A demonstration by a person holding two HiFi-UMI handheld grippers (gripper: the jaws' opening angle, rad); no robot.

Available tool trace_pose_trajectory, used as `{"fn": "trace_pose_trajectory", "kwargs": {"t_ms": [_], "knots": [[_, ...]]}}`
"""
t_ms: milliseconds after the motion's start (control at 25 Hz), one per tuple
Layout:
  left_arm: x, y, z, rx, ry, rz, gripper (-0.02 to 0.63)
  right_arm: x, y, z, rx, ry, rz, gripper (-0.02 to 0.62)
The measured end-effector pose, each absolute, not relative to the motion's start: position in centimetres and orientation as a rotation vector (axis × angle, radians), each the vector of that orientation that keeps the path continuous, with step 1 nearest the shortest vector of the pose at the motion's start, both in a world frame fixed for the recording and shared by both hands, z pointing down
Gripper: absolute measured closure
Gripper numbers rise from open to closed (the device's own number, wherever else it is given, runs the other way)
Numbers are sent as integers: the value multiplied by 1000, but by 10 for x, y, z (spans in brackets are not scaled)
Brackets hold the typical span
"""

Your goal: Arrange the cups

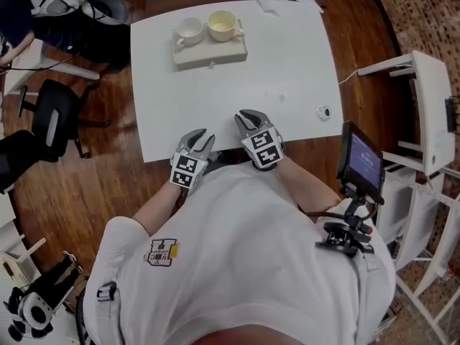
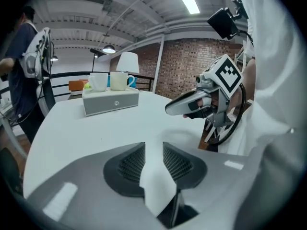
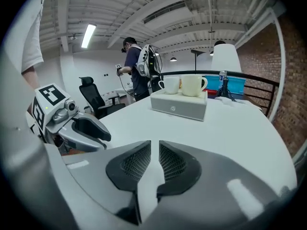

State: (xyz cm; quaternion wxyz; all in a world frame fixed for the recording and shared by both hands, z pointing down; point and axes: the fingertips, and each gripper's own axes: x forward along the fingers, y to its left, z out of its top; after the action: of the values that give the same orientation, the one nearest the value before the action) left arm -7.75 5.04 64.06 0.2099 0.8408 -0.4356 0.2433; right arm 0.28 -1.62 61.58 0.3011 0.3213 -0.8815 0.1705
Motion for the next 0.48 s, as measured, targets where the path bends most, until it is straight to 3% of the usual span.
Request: {"fn": "trace_pose_trajectory", "kwargs": {"t_ms": [120,480], "knots": [[-73,59,652,2310,-1218,709,492,14,-2,625,848,-2321,461,587],[-45,102,657,2153,-1309,718,492,40,38,641,716,-2363,460,595]]}}
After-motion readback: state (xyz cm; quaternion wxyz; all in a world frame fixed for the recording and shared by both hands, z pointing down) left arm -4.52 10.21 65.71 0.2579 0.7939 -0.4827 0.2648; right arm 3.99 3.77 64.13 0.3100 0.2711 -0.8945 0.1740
